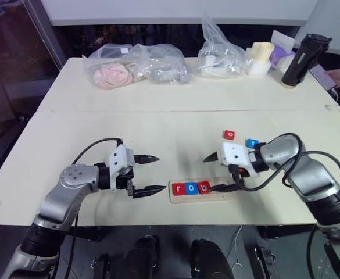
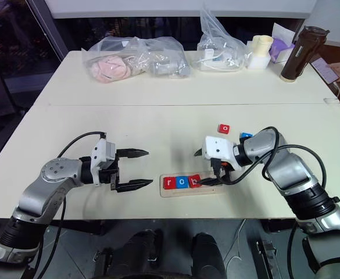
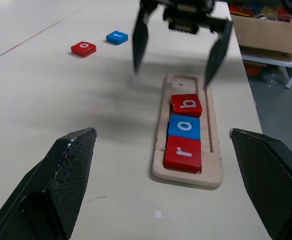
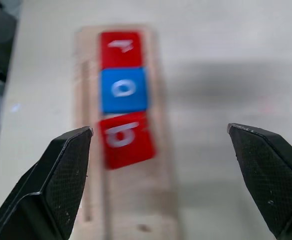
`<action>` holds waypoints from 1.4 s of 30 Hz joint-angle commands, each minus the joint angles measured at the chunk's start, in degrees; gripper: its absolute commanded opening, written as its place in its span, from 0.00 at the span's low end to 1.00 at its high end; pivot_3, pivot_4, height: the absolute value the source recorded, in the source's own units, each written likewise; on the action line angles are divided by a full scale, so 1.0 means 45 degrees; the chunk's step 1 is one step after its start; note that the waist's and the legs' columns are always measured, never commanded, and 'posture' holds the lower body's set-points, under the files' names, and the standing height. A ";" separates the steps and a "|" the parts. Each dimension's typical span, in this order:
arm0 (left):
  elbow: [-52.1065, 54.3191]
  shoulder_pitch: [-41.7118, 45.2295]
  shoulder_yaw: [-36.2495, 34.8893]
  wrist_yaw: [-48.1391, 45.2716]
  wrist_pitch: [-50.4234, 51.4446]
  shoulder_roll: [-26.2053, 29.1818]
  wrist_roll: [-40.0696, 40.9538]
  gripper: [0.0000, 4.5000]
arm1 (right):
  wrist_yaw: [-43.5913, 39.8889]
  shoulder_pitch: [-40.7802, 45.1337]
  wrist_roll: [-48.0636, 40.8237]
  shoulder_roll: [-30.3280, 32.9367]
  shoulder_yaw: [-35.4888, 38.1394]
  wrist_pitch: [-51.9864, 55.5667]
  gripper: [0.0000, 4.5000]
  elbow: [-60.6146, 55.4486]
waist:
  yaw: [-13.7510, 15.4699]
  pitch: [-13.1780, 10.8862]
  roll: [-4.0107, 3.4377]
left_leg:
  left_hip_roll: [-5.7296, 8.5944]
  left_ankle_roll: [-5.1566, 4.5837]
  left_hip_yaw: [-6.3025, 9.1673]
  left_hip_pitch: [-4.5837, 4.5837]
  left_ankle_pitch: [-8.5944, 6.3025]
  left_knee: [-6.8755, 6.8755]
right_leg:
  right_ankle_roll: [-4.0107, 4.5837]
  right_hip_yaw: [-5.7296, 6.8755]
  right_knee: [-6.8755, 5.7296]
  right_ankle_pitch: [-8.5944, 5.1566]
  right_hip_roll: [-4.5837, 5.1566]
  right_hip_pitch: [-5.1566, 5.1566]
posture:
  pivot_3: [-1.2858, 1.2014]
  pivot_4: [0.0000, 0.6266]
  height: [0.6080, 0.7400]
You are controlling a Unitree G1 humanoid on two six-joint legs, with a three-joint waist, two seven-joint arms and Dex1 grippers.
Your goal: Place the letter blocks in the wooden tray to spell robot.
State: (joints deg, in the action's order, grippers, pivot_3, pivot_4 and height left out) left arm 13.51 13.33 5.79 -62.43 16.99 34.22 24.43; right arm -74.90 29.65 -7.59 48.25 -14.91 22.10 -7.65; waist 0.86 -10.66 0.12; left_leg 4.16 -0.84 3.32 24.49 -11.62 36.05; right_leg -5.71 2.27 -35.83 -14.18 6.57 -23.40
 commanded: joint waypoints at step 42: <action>0.0238 -0.0031 -0.0057 0.0319 -0.0159 -0.0226 0.0097 1.00 | 0.0556 -0.0154 0.0330 -0.1008 -0.0464 -0.0263 0.99 -0.0421 | -0.0026 -0.0001 0.0001 | 0.0003 -0.0002 -0.0004 -0.0002 0.0003 0.0014 | 0.0001 -0.0005 -0.0032 -0.0002 0.0001 -0.0010 | 0.52 0.24 0.98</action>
State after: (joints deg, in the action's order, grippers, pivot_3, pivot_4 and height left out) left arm 13.14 13.21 5.87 -61.09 16.90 33.36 24.37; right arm -72.03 27.53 -4.92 43.60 -17.76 20.79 -6.79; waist 0.75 -10.66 0.12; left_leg 4.17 -0.85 3.30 24.48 -11.60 36.11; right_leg -5.71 2.25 -35.97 -14.18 6.57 -23.44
